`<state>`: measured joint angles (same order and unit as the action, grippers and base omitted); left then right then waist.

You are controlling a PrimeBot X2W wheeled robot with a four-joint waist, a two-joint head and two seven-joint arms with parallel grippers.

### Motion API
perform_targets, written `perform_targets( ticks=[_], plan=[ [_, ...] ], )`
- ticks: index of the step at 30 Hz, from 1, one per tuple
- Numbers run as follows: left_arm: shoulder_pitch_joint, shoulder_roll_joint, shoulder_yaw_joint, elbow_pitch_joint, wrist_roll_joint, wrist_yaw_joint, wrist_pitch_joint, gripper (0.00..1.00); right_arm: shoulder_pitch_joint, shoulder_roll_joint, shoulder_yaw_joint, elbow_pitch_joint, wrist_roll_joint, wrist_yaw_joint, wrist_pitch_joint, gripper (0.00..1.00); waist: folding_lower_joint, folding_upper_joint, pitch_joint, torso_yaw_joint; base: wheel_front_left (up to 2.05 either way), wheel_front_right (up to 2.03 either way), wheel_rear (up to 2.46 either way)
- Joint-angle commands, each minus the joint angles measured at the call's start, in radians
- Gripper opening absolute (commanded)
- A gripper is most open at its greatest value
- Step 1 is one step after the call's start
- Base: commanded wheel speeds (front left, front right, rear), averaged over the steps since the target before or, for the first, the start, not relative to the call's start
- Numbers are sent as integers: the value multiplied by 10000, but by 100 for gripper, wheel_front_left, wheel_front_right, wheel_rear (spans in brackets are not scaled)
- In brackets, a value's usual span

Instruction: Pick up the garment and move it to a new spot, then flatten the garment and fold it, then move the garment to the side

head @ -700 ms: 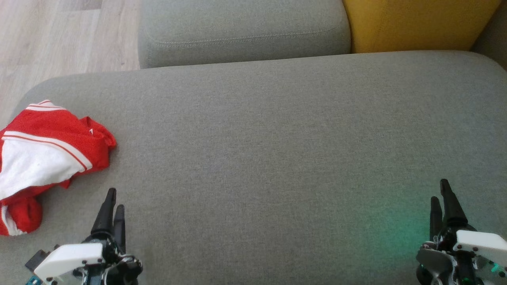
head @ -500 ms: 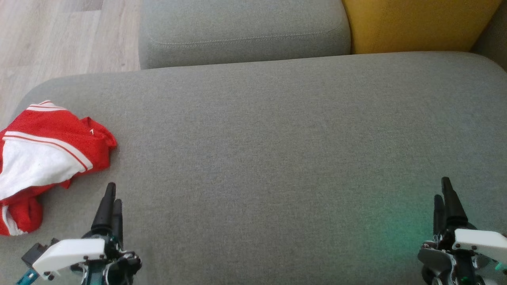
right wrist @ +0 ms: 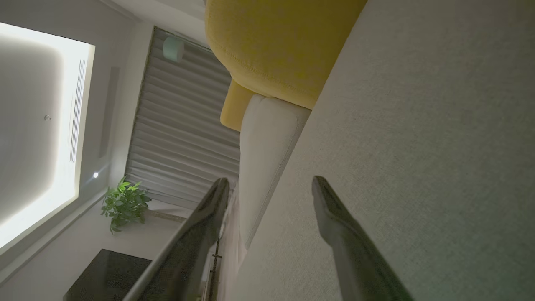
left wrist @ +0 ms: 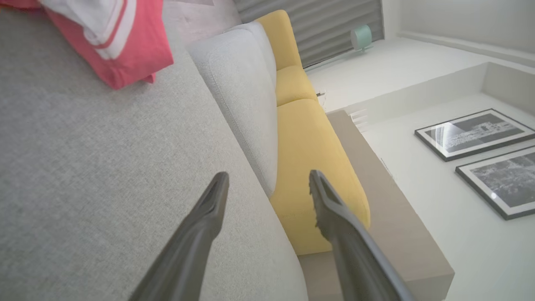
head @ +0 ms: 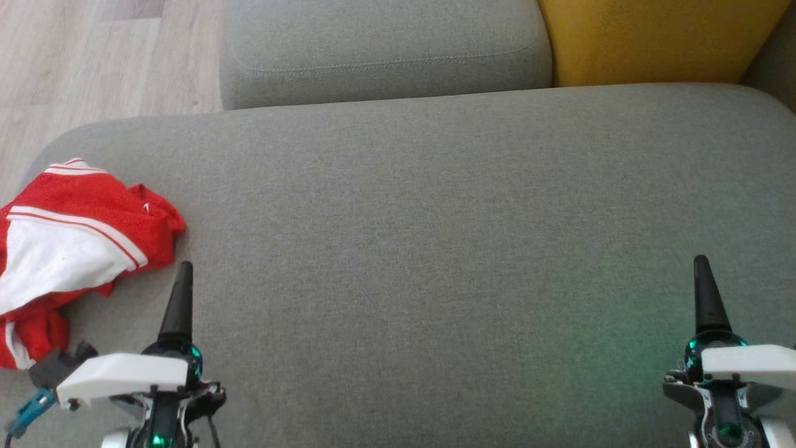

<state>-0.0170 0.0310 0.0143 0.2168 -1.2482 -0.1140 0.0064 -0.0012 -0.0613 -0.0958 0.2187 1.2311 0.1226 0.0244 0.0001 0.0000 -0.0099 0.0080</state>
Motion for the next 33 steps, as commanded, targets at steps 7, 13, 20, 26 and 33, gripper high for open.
perform_targets(
  ticks=[7, 13, 20, 26, 33],
  plan=[
    [-606, 173, -34, -733, 1463, 8, -281, 100, -410, -291, 254, -772, -1437, 29, -147, 100, 0, 0, -4, 22, 0, 0, 0],
    [-590, 284, -201, -977, 2632, 89, -457, 100, -353, -397, 432, -1017, -2463, 33, -206, 100, 0, 0, -35, 62, 0, 0, 0],
    [-525, 490, -483, -1226, 3912, 292, -662, 100, -319, -528, 672, -1299, -3611, 37, -248, 100, 0, 0, -67, 76, 0, 0, 0],
    [-484, 685, -795, -1387, 4876, 543, -837, 100, -270, -593, 825, -1510, -4499, 41, -304, 100, -1, 0, -85, 86, 0, 0, 0],
    [-453, 889, -1066, -1420, 5689, 783, -1012, 100, -208, -652, 981, -1634, -5341, 45, -364, 100, -1, 0, -110, 91, 0, 0, 0]
  ],
)
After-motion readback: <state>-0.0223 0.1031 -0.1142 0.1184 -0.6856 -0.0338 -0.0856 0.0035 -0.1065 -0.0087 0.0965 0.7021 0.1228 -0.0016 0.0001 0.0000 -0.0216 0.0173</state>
